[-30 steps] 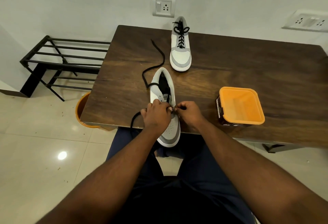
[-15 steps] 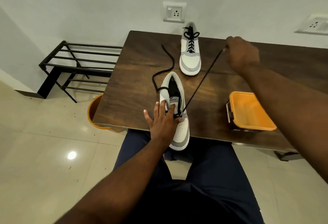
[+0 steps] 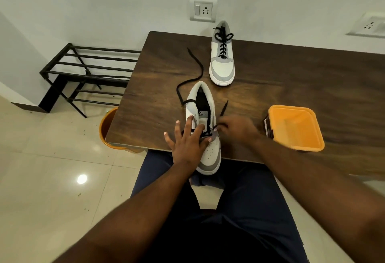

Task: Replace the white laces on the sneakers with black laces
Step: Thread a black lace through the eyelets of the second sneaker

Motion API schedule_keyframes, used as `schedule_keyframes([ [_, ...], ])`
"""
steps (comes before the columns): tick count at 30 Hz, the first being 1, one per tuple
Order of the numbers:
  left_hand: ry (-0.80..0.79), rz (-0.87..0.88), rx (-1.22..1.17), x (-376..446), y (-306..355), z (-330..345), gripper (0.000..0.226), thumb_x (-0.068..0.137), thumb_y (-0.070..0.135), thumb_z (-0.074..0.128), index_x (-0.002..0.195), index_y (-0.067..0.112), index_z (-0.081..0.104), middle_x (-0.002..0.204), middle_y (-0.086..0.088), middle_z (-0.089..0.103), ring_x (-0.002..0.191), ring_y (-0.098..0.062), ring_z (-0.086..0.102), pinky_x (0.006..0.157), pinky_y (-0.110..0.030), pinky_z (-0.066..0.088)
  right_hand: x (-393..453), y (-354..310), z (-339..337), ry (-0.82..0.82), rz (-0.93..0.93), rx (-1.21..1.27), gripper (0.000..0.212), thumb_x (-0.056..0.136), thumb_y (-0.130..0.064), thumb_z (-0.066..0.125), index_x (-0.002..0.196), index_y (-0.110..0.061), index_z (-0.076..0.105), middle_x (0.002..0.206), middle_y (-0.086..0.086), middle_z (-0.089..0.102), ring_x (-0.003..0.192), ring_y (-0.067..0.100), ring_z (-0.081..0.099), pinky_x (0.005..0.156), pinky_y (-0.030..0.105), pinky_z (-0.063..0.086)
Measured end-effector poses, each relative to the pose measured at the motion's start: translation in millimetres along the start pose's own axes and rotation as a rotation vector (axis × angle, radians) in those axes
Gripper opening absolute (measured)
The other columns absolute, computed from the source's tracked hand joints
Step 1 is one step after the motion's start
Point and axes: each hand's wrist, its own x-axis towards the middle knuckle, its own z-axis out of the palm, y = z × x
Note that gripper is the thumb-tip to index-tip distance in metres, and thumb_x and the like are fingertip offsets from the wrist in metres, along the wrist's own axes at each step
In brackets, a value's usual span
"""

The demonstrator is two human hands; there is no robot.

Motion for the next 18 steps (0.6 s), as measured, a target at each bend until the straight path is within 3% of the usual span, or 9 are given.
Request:
schedule_keyframes([
  [3, 0.011, 0.007, 0.021, -1, -1, -4, 0.044, 0.092, 0.065, 0.043, 0.129, 0.042, 0.044, 0.162, 0.01, 0.01, 0.15, -0.03, -0.003, 0.11, -0.067, -0.007, 33, 21, -64, 0.225, 0.119, -0.135, 0.022, 0.096, -0.028, 0.05, 0.106, -0.018, 0.066, 0.107, 0.01, 0.067, 0.098, 0.033, 0.062, 0.076, 0.035, 0.045],
  [5, 0.026, 0.007, 0.032, -2, -1, -5, 0.044, 0.091, 0.064, 0.046, 0.129, 0.041, 0.044, 0.162, 0.009, 0.012, 0.15, -0.03, -0.001, 0.111, -0.068, -0.007, 52, 40, -116, 0.475, 0.285, -0.034, 0.02, 0.094, -0.026, 0.052, 0.104, -0.014, 0.065, 0.107, 0.013, 0.067, 0.1, 0.036, 0.061, 0.079, 0.038, 0.046],
  [7, 0.018, -0.003, 0.027, -3, 1, -6, 0.047, 0.091, 0.063, 0.047, 0.132, 0.041, 0.042, 0.162, 0.009, 0.012, 0.15, -0.029, -0.002, 0.112, -0.067, -0.007, 68, 59, -153, 0.603, 0.423, 0.067, 0.019, 0.092, -0.023, 0.054, 0.101, -0.013, 0.067, 0.109, 0.012, 0.067, 0.103, 0.035, 0.061, 0.081, 0.036, 0.047],
  [10, -0.001, -0.012, 0.014, -2, 2, -7, 0.054, 0.09, 0.064, 0.046, 0.139, 0.043, 0.037, 0.162, 0.01, 0.011, 0.15, -0.027, -0.001, 0.112, -0.066, -0.006, 73, 62, -152, 0.482, 0.448, 0.309, 0.021, 0.09, -0.013, 0.056, 0.107, -0.008, 0.067, 0.095, 0.01, 0.069, 0.082, 0.028, 0.067, 0.066, 0.03, 0.049],
  [12, -0.002, -0.014, -0.007, -1, 2, -7, 0.056, 0.09, 0.065, 0.045, 0.141, 0.044, 0.035, 0.162, 0.009, 0.01, 0.15, -0.027, 0.002, 0.113, -0.066, -0.004, 59, 46, -121, 0.28, 0.375, 0.409, 0.045, 0.088, -0.008, 0.062, 0.132, -0.012, 0.054, 0.101, 0.009, 0.067, 0.077, 0.025, 0.068, 0.065, 0.031, 0.053],
  [14, -0.011, -0.024, -0.055, -2, 1, -4, 0.057, 0.091, 0.065, 0.044, 0.143, 0.045, 0.033, 0.162, 0.008, 0.009, 0.15, -0.026, 0.003, 0.113, -0.066, -0.003, 36, 29, -77, 0.163, 0.343, 0.404, 0.058, 0.085, -0.011, 0.068, 0.137, -0.02, 0.045, 0.101, 0.006, 0.067, 0.076, 0.028, 0.069, 0.066, 0.033, 0.055],
  [16, -0.021, -0.033, -0.091, -2, 0, 0, 0.057, 0.092, 0.065, 0.043, 0.144, 0.045, 0.031, 0.163, 0.008, 0.007, 0.15, -0.024, 0.005, 0.113, -0.066, -0.001, 13, 10, -27, 0.074, 0.39, 0.585, 0.03, 0.089, -0.016, 0.066, 0.115, -0.022, 0.052, 0.088, 0.008, 0.067, 0.061, 0.024, 0.065, 0.053, 0.033, 0.054],
  [18, -0.02, -0.033, -0.102, -2, 0, 3, 0.058, 0.092, 0.063, 0.045, 0.145, 0.044, 0.031, 0.163, 0.009, 0.006, 0.148, -0.023, 0.013, 0.113, -0.065, 0.001, -4, -8, 11, 0.02, 0.464, 0.772, 0.007, 0.092, -0.02, 0.063, 0.094, -0.021, 0.057, 0.086, 0.007, 0.065, 0.059, 0.016, 0.062, 0.049, 0.029, 0.051],
])
